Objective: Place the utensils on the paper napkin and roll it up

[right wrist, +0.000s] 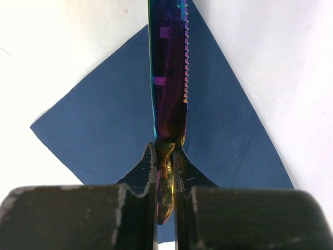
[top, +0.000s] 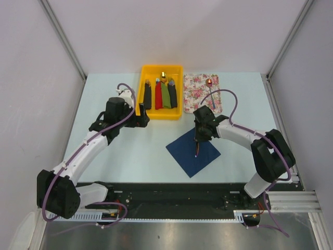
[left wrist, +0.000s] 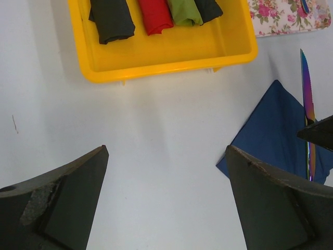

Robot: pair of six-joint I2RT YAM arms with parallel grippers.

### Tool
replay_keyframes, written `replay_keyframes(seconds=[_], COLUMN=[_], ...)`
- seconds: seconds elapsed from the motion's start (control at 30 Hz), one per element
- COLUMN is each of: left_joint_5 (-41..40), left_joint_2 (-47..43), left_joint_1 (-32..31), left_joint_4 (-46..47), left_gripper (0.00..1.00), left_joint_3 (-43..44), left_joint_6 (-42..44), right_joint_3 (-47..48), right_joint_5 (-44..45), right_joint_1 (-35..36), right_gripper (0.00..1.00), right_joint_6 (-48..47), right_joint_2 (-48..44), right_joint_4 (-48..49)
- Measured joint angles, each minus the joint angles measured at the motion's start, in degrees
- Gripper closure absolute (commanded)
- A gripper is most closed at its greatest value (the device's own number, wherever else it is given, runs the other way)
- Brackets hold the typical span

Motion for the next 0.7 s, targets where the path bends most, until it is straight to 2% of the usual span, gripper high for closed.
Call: replay_keyframes(seconds=[0.37,0.57,0.7], left_joint_5=[0.6,0.8,0.9], left_joint_2=[0.7,1.0,1.0], left_joint_1=[0.3,0.6,0.8], left_joint_4=[0.0,0.0,0.0], left_gripper=[0.00,0.00,0.00], left_joint_3=[0.1,0.1,0.1], left_joint_6=[0.0,0.0,0.0], right_joint_3=[0.0,0.0,0.0], right_joint_5=[0.2,0.3,0.4], right_joint_1=[-0.3,-0.3,-0.3], right_gripper=[1.00,0.90,0.90], right_joint_6=[-0.5,-1.0,-1.0], right_joint_2=[2.8,3.9,4.8], right_joint_4=[0.9,1.1,1.2])
